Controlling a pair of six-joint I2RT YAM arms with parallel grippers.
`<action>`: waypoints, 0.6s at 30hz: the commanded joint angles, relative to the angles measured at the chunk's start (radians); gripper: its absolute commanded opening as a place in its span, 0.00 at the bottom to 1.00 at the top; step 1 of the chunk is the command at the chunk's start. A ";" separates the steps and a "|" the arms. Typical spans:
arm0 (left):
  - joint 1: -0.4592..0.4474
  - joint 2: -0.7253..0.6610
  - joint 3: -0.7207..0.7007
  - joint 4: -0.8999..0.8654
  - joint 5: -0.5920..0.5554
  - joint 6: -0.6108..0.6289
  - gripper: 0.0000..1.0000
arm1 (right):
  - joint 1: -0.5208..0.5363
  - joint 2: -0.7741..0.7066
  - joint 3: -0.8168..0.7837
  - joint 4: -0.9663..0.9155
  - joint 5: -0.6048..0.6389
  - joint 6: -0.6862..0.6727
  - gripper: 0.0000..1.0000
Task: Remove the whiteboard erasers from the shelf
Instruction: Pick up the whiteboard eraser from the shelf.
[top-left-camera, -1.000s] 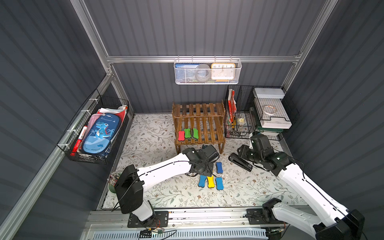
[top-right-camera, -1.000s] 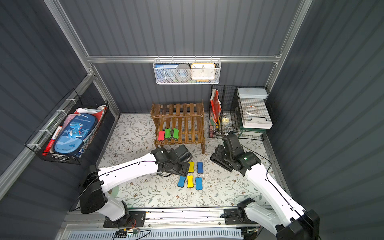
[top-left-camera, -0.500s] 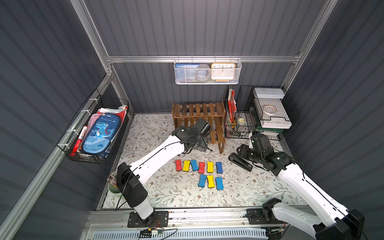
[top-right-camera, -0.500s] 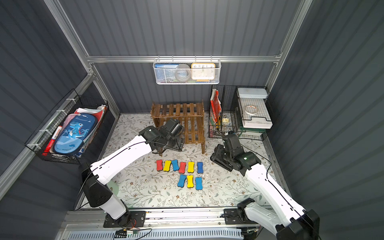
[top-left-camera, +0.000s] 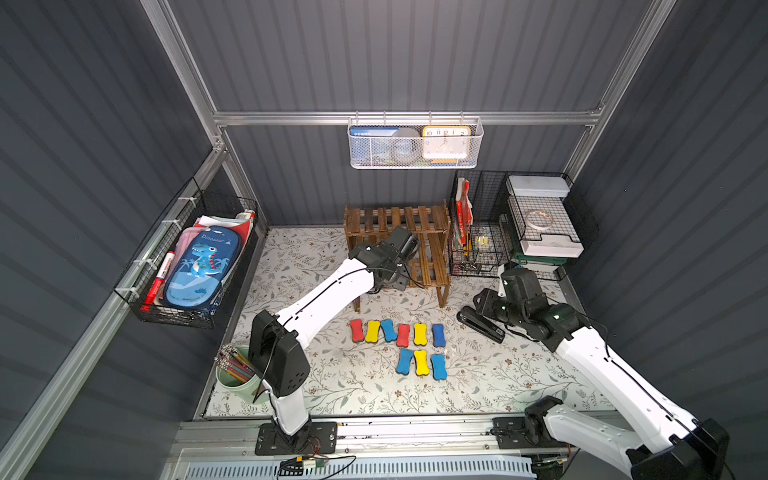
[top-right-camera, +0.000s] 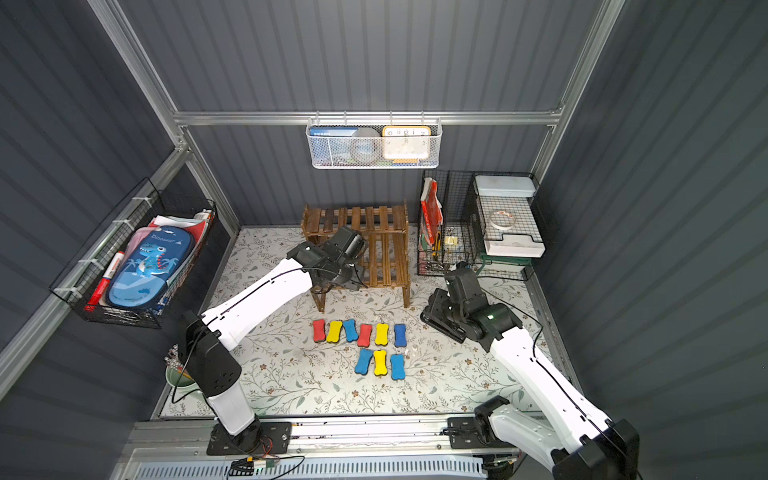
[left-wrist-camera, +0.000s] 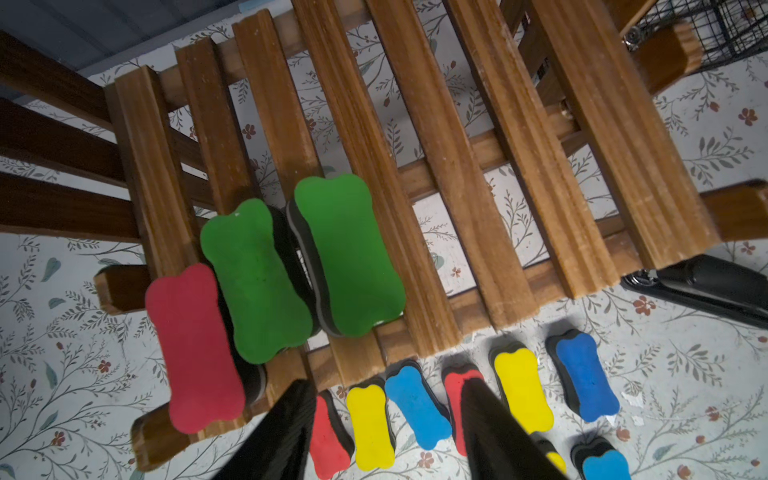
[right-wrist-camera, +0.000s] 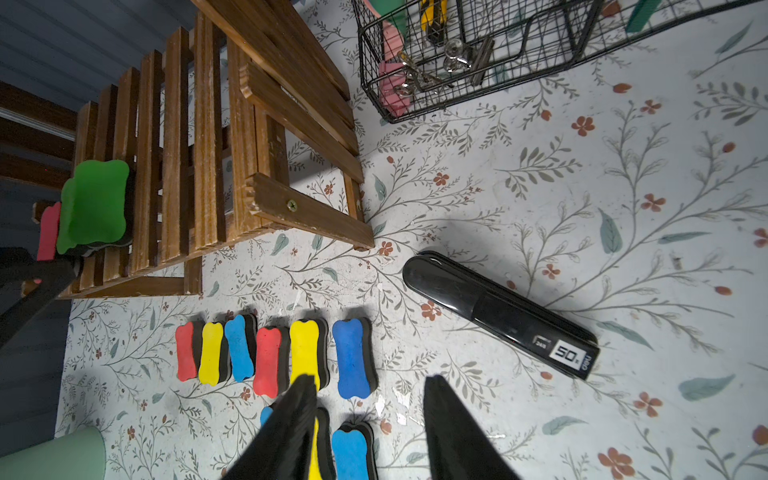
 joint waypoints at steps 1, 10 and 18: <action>0.010 0.036 0.036 0.014 -0.015 0.031 0.57 | -0.005 -0.014 0.006 -0.007 0.015 -0.008 0.47; 0.019 0.076 0.070 0.017 -0.049 0.032 0.49 | -0.007 -0.020 0.005 -0.012 0.024 -0.012 0.47; 0.027 0.085 0.061 0.025 -0.060 0.026 0.45 | -0.010 -0.018 0.001 -0.008 0.021 -0.011 0.47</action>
